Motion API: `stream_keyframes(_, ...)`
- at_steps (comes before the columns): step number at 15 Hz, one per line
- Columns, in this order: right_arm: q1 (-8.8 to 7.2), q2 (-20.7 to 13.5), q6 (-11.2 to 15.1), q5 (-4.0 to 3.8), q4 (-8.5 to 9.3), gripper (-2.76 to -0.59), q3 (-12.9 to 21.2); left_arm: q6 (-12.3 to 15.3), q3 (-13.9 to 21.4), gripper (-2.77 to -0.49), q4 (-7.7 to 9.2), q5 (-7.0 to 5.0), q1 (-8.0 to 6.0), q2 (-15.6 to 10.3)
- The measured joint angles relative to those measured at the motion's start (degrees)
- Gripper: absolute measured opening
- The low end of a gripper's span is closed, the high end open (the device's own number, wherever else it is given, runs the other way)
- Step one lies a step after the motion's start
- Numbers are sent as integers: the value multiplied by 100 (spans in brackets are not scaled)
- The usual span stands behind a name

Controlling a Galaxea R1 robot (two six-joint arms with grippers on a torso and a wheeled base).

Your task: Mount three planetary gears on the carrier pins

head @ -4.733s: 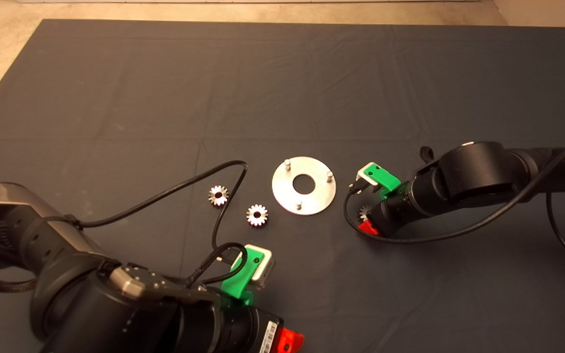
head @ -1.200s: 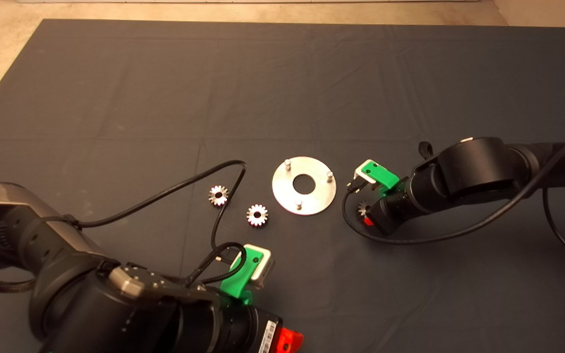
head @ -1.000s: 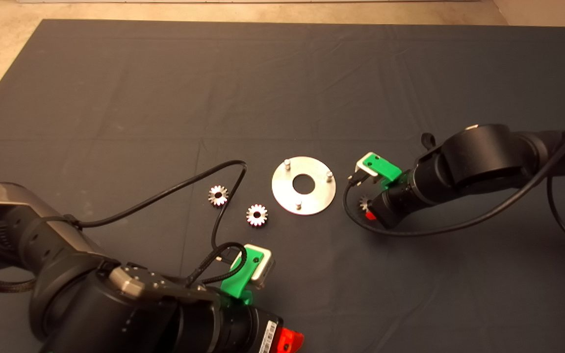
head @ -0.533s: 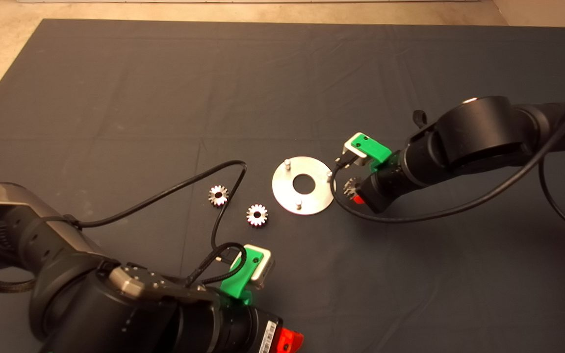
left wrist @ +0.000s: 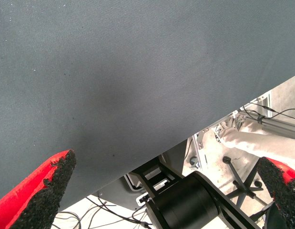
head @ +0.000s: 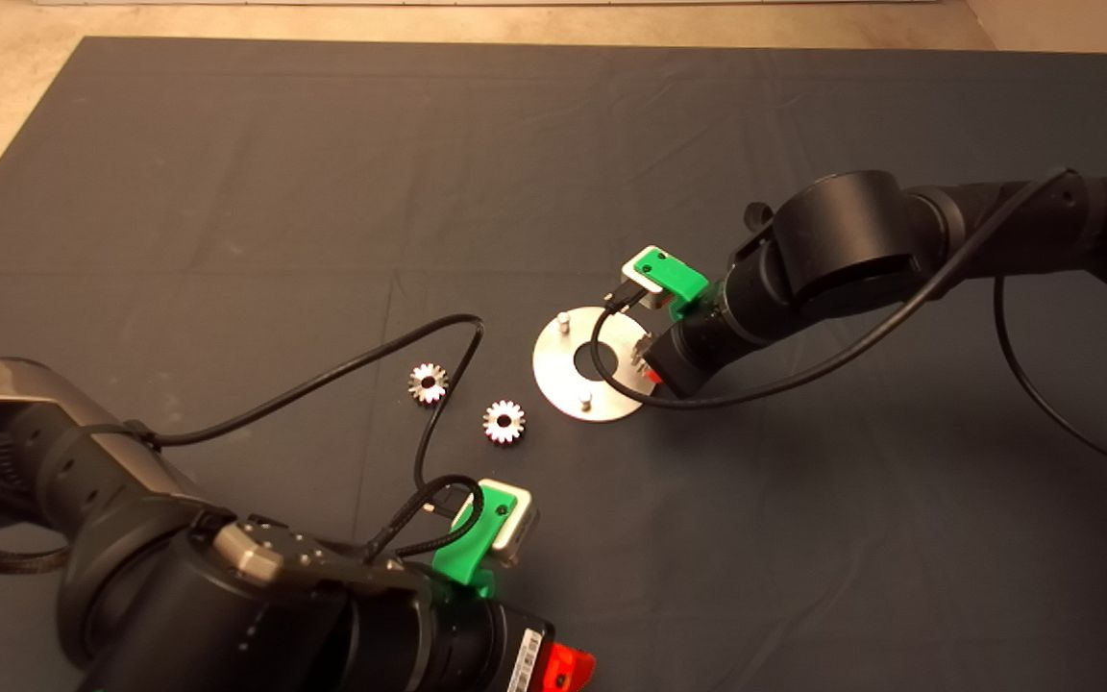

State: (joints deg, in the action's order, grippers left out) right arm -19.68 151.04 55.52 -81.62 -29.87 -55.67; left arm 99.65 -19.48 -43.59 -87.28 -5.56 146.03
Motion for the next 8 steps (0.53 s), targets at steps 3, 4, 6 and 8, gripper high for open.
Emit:
stream_keyframes(3, -2, 10, -129, 15, 10, -266, -137, 0, 0, -50, 0, 0, 0, -2)
stream_keyframes(4, -2, 9, -155, -6, 11, -266, -233, 2, 0, -50, 0, 0, 0, -2)
stream_keyframes(6, -2, 9, -169, -20, 10, -266, -319, 2, 0, -50, 0, 0, 0, -2)
stream_keyframes(8, -2, 9, -177, -16, 11, -266, -322, 2, 0, -50, 0, 0, 0, -2)
